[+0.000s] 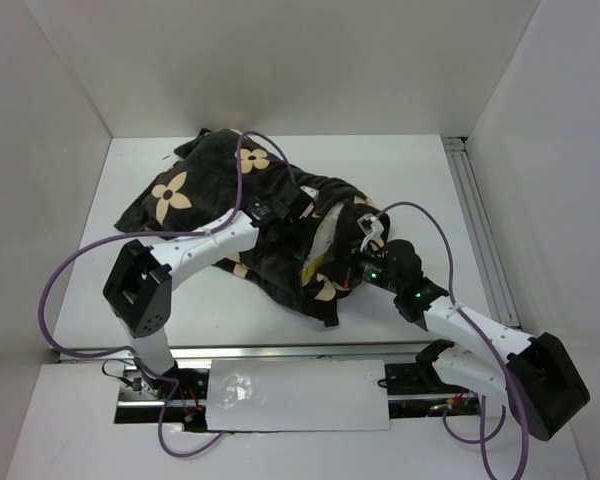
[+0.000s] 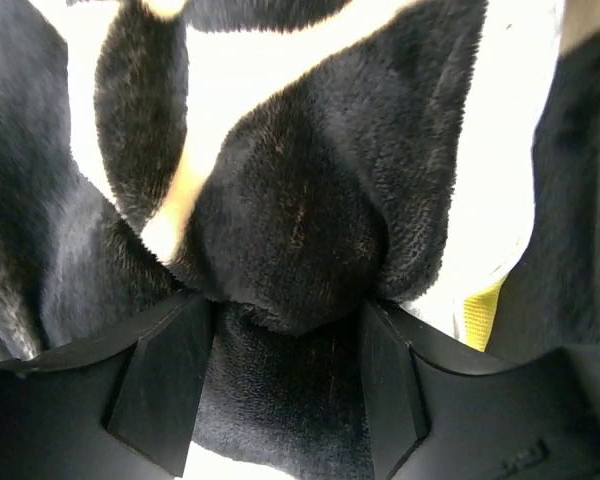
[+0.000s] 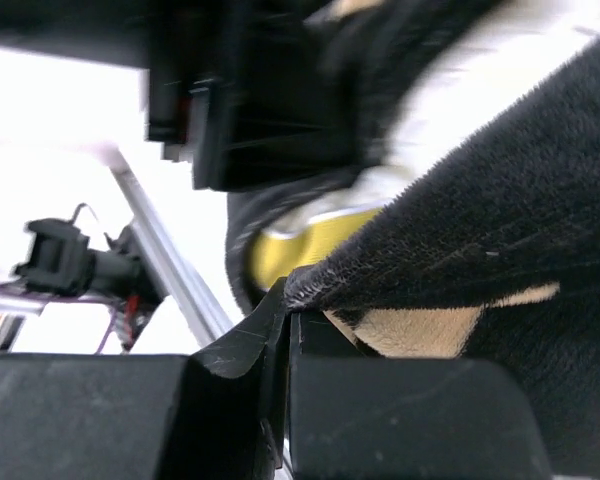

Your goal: Put the pillow into the pillowcase

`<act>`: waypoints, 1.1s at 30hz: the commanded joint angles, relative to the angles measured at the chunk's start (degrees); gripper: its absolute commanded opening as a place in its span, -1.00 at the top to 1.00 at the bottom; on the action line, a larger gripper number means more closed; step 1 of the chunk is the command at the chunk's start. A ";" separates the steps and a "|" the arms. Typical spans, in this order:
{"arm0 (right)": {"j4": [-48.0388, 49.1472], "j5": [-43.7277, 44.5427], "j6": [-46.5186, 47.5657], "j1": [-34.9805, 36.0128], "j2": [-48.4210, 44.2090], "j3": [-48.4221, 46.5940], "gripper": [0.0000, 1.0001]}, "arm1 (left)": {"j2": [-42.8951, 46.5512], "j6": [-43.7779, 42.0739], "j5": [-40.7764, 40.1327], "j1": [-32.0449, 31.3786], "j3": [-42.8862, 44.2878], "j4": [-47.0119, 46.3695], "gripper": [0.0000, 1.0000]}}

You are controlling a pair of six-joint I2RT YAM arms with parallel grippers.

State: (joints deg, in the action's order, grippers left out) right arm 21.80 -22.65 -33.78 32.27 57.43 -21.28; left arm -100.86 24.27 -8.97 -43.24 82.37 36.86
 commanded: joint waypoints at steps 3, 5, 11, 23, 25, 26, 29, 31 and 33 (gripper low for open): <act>17.11 -14.60 -1.89 -1.33 -3.11 -5.70 1.00 | -3.64 -0.54 0.17 0.88 2.97 -4.69 -0.35; 22.92 -17.77 -5.23 -1.86 -2.59 -6.23 1.00 | -5.04 -0.54 0.18 0.88 3.76 -4.69 -0.33; 27.24 -23.31 -7.53 -1.86 -2.67 -11.49 1.00 | -9.70 0.60 -0.35 1.41 4.29 -6.01 -0.33; -4.54 -14.62 8.73 -2.92 -2.77 -23.72 1.00 | -12.71 3.06 2.83 2.63 2.82 -5.66 -0.23; -8.42 -12.34 10.04 -2.92 -1.89 -22.32 1.00 | -6.65 3.67 0.54 3.16 0.87 -5.66 -0.26; -10.44 -12.33 10.66 -2.92 -1.88 -22.32 0.88 | -4.54 3.68 -0.25 3.17 0.08 -4.96 -0.28; -20.09 -10.05 11.19 -2.92 -0.66 -20.65 -0.14 | 2.93 5.87 -2.97 7.71 -0.54 -1.45 -0.44; -23.37 -9.43 11.90 -3.44 -1.26 -21.17 -0.86 | 6.88 6.75 -5.60 10.10 -0.02 0.83 -0.54; -25.92 -8.90 13.38 -3.44 -4.15 -21.78 -1.00 | 8.65 7.46 -7.19 13.95 1.29 1.45 -0.80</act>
State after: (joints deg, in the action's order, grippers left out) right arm 1.89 -33.17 -22.94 28.99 57.12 -39.68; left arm -96.86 29.41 -8.58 -35.05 82.00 35.66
